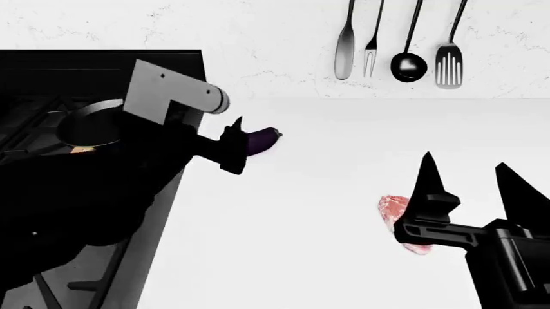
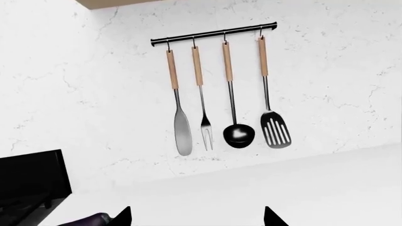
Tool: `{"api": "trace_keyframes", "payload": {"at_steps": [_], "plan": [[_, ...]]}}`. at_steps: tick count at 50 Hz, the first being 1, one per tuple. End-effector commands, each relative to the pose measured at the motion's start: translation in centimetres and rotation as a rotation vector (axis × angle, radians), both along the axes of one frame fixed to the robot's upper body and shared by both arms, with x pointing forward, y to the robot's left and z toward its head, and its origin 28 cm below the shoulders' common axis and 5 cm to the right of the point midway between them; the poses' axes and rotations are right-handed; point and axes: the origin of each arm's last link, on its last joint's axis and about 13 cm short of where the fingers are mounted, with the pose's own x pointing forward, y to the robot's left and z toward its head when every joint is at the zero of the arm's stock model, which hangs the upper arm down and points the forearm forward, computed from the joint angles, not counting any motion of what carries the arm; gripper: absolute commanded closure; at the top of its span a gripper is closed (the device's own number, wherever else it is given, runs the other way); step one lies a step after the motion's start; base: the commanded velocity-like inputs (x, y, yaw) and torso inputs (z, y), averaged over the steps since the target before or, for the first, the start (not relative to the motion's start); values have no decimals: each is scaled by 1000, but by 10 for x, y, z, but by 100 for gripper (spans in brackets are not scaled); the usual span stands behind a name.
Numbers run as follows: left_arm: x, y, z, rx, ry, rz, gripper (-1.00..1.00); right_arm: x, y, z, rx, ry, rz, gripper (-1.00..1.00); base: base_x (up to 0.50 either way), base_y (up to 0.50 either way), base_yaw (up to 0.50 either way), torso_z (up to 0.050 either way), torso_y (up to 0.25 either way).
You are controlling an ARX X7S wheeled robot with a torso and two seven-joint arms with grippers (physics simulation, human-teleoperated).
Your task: Place both pans onto different burners. Then place the eggplant and the lamb chop on different pans.
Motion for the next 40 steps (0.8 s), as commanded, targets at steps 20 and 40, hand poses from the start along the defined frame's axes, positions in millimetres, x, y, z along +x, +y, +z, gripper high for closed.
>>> {"api": "trace_keyframes", "payload": {"at_steps": [20,40], "plan": [[72,1,9,128,195,-50,-100,1,0,2,1,5,-3,-100,0,0,0,0,0],[107,-6,9,196,269,-110,-100,4,0,0,2,13,-4,-100,0,0,0,0,0]]}}
